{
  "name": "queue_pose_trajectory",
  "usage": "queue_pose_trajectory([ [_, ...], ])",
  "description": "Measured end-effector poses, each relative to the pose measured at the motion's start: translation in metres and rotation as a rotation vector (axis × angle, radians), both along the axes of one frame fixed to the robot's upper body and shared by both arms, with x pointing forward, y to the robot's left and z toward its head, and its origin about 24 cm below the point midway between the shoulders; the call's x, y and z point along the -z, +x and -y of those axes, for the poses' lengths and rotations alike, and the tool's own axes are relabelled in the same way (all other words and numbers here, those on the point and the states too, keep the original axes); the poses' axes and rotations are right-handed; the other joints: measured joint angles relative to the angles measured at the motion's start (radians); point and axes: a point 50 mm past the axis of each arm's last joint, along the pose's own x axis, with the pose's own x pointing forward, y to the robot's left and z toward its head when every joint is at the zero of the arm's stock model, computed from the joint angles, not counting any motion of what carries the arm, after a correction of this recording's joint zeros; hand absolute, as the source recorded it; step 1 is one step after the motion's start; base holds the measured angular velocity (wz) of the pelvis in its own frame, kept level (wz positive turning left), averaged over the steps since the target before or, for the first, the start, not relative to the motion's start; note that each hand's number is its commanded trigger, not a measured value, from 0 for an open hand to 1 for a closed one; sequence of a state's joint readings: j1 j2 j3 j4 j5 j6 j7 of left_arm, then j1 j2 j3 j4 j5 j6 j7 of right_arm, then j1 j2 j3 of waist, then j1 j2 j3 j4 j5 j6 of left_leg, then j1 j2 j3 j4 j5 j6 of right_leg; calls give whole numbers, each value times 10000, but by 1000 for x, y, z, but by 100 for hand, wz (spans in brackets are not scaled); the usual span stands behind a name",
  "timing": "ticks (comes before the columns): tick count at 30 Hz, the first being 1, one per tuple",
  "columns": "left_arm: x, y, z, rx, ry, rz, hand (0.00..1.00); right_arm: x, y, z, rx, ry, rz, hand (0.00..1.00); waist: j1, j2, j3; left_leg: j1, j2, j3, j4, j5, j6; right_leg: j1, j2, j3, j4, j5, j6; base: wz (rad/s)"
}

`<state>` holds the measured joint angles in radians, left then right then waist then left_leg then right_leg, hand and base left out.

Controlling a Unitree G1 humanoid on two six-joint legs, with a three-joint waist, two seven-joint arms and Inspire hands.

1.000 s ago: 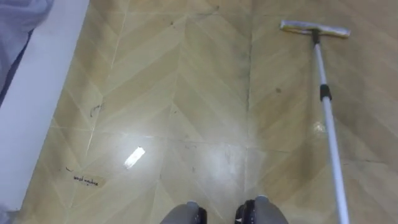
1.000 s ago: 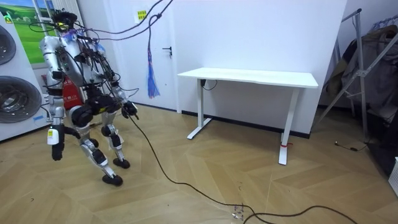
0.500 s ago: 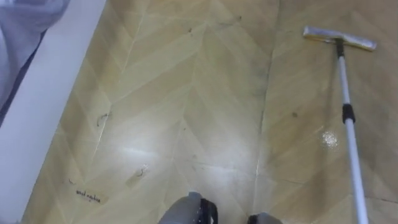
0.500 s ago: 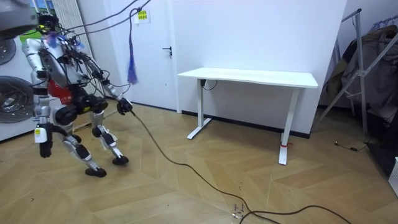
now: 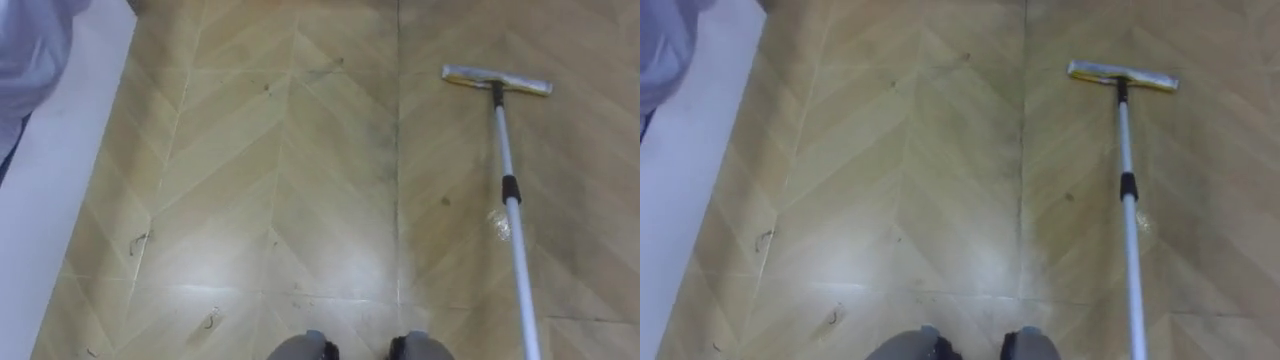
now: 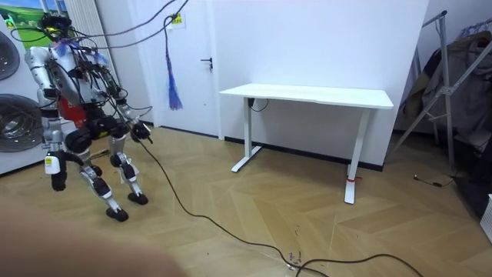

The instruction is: Mop floor

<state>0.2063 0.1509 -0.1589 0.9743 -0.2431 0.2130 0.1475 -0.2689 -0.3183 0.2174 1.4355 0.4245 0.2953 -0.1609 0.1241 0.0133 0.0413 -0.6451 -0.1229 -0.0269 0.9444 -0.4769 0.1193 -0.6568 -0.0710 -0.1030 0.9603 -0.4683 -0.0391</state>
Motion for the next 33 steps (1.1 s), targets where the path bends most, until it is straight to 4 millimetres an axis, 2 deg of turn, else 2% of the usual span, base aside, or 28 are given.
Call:
queue_pose_trajectory([
  [1, -1, 6, -4, 47, 125, 78, 0, -8, 20, 3, -114, -14, 572, 100, 163, -98, -44, 107, 17, -124, -269, 163, -67, 162, 22, -120, -302, 155, -59, 11],
  [2, -2, 8, -8, 69, 220, 99, 0, -12, 29, 3, -176, 38, 835, 100, 229, -221, -60, 184, 18, -168, -448, 265, -101, 236, 28, -157, -461, 227, -84, 30],
  [3, -3, 13, -12, 81, 354, 190, 0, -18, 43, 4, -265, 148, 1216, 100, 243, -301, -57, 416, 82, -318, -800, 438, -188, 591, 58, -389, -946, 407, -149, 32],
  [6, -4, 14, -17, -80, 531, 211, 0, -24, 57, 3, -269, 568, 1688, 100, 251, -362, -88, 1374, 302, -397, -1884, 824, -302, 1770, 223, -705, -2226, 770, -132, 42],
  [8, -4, 12, -18, 12, 609, 103, 0, -21, 52, 2, -49, 904, 1682, 100, 252, -365, -86, 2048, 327, -403, -2566, 1030, -320, 2453, 185, -880, -2875, 934, -153, 22],
  [11, -3, 5, -23, 176, 887, -200, 0, -7, 21, 1, 69, 1155, 1050, 100, 200, -374, -124, 3199, 448, -238, -3687, 1291, -350, 3640, 237, -1019, -3954, 1153, -134, 11],
  [12, -2, -2, -25, 306, 1049, -463, 0, 2, -1, -1, 105, 1197, 584, 100, 211, -379, -135, 3731, 495, -183, -4121, 1376, -367, 4179, 327, -1001, -4454, 1279, -127, -4],
  [13, -2, -9, -28, 336, 1171, -734, 0, 10, -22, -5, 170, 1336, 155, 100, 179, -374, -218, 4219, 581, -177, -4485, 1426, -386, 4751, 450, -1045, -5060, 1444, -124, -7],
  [14, -2, -14, -29, 338, 1230, -881, 0, 13, -33, -8, 206, 1445, -54, 100, 151, -378, -275, 4422, 602, -176, -4623, 1457, -396, 5004, 501, -1049, -5330, 1508, -120, 0],
  [16, -1, -30, -30, 550, 1375, -1334, 0, 22, -75, -13, 358, 1647, -946, 100, -75, -341, -361, 5250, 665, -162, -5177, 1504, -420, 5990, 628, -1089, -6125, 1706, -72, 4],
  [17, -1, -34, -29, 625, 1393, -1449, 0, 24, -83, -14, 340, 1652, -1129, 100, -105, -329, -376, 5443, 664, -163, -5317, 1517, -416, 6168, 633, -1088, -6238, 1719, -62, -4],
  [19, -1, -46, -28, 596, 1448, -1831, 0, 27, -117, -19, 227, 1693, -2079, 100, -178, -359, -431, 6200, 658, -167, -5852, 1538, -417, 6794, 680, -958, -6662, 1751, -20, -14],
  [21, -1, -53, -28, 437, 1466, -2035, 0, 29, -137, -25, -93, 1665, -2717, 100, -344, -383, -427, 6651, 664, -150, -6170, 1541, -418, 7174, 713, -947, -6932, 1765, -4, -9],
  [22, -2, -56, -28, 432, 1493, -2140, 0, 30, -145, -30, -259, 1715, -2978, 100, -438, -400, -454, 6905, 674, -133, -6318, 1543, -421, 7386, 727, -932, -7020, 1766, -3, -6],
  [25, -2, -55, -28, 504, 1451, -2161, 0, 32, -155, -38, -350, 1929, -3234, 100, -609, -395, -431, 7440, 721, -32, -6666, 1569, -462, 7735, 769, -845, -7070, 1766, -4, -15],
  [33, -2, -43, -29, 454, 1312, -1952, 0, 34, -155, -44, -724, 2125, -3423, 100, -717, -438, -403, 8143, 761, 6, -7144, 1610, -472, 8211, 864, -463, -7238, 1766, -4, -13],
])
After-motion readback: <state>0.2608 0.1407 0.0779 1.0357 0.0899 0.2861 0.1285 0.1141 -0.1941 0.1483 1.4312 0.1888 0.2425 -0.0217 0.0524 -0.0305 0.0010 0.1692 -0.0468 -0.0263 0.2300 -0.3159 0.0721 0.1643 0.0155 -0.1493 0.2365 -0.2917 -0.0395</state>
